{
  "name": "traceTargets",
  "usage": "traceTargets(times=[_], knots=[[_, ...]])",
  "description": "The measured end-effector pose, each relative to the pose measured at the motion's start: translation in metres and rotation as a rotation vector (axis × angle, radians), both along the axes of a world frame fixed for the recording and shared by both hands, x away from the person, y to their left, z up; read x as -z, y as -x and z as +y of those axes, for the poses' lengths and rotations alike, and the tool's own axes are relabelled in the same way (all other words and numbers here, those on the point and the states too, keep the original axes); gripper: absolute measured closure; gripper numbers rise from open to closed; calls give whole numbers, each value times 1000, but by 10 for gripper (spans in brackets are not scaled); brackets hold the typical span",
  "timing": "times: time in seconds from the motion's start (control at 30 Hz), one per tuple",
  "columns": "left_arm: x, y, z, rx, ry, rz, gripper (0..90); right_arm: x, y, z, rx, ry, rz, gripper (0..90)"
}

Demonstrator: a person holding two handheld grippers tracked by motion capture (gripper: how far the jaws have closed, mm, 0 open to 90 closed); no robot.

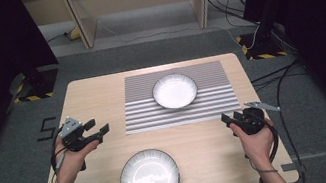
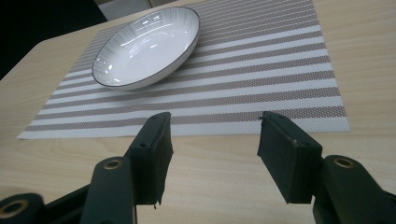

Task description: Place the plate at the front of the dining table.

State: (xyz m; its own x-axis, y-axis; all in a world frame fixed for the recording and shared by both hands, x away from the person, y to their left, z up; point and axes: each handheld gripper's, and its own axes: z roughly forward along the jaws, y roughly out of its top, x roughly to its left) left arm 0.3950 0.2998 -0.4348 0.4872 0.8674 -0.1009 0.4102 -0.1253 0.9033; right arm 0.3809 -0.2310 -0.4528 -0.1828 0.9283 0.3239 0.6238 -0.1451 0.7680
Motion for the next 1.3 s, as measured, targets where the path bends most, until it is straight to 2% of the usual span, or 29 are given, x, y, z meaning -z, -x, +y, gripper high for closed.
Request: traceTargets(times=[0.4, 0.73, 1.3], knots=[[9, 18, 24, -61, 9, 4, 362, 7, 24, -15, 25, 5, 10, 440], [18, 31, 34, -75, 13, 6, 362, 15, 41, -25, 38, 20, 21, 438], [39, 46, 53, -123, 11, 33, 362, 23, 56, -44, 96, 12, -10, 438]])
